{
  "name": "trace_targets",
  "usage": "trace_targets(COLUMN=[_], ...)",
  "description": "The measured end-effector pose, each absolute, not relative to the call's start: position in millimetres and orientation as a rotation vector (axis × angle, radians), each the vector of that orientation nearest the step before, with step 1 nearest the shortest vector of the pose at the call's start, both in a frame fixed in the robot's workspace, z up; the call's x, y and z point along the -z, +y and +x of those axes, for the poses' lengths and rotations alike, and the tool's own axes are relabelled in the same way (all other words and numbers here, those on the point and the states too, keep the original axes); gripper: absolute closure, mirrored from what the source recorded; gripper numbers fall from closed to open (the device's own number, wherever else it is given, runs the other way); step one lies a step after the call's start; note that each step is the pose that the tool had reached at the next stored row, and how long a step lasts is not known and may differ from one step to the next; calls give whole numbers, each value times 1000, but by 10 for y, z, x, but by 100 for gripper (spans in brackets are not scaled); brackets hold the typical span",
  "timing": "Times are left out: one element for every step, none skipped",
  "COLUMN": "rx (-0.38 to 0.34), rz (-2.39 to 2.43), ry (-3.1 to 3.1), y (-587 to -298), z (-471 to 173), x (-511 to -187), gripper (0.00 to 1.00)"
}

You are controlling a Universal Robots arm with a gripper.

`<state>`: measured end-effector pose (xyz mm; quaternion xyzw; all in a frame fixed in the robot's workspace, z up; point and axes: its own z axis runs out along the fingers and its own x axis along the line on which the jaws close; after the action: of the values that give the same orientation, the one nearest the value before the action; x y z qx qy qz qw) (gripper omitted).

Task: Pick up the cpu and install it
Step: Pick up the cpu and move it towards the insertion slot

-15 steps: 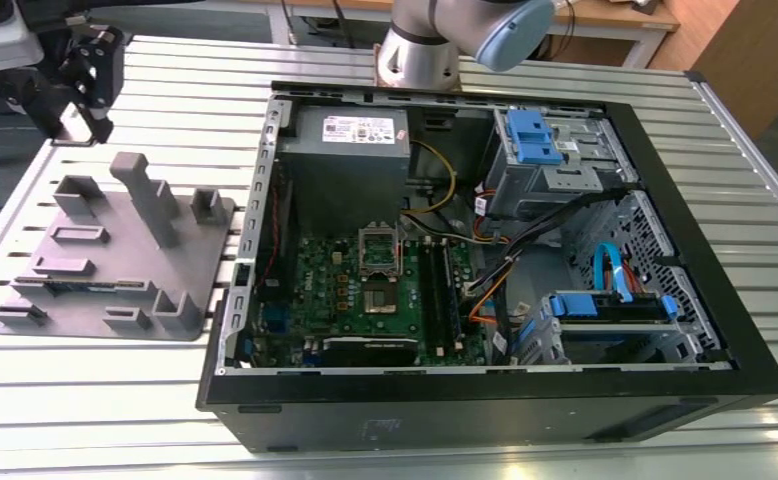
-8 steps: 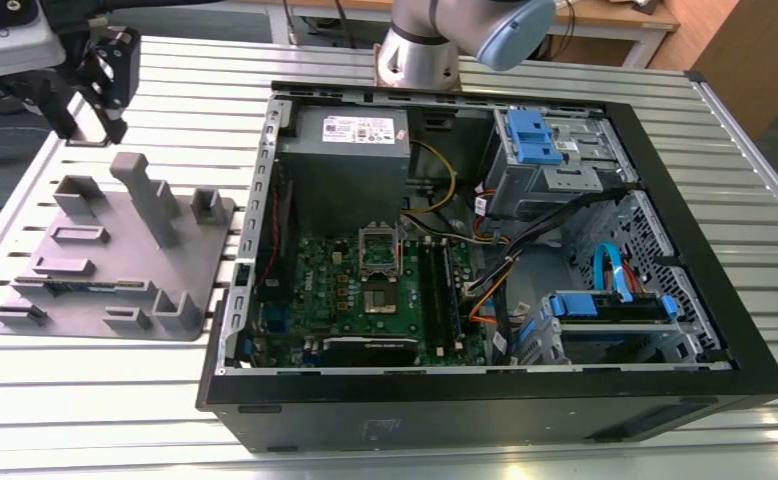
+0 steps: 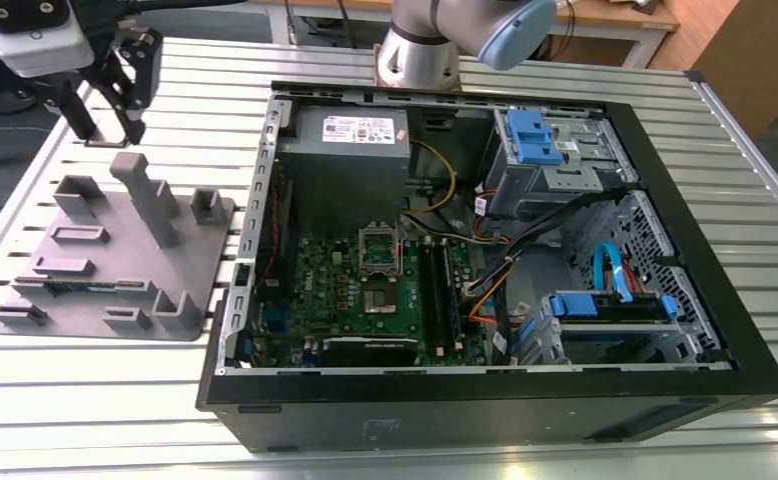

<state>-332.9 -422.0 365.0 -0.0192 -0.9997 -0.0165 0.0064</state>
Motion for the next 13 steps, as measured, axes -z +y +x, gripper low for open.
trace_targets(rx=[52,52,52,52,52,52,52,52,52,52,52,52,52], rz=[-60,-60,-60,-60,-60,-60,-60,-60,-60,-60,-60,-60,-60], ry=[-3128,-3128,-3128,-3128,-3128,-3128,-3128,-3128,-3128,-3128,-3128,-3128,-3128], y=[-4220,-4220,-4220,-4220,-4219,-4220,-4220,-4220,-4220,-4220,-4220,-4220,-4220], z=[-3310,-3292,-3274,-3256,-3238,-3220,-3204,-3189,-3174,-3160,-3147,-3135,-3122], x=[-3650,-3650,-3650,-3649,-3650,-3649,-3650,-3650,-3649,-3649,-3649,-3649,-3649], gripper=[53,53,53,53,53,53,53,53,53,53,53,53,53])
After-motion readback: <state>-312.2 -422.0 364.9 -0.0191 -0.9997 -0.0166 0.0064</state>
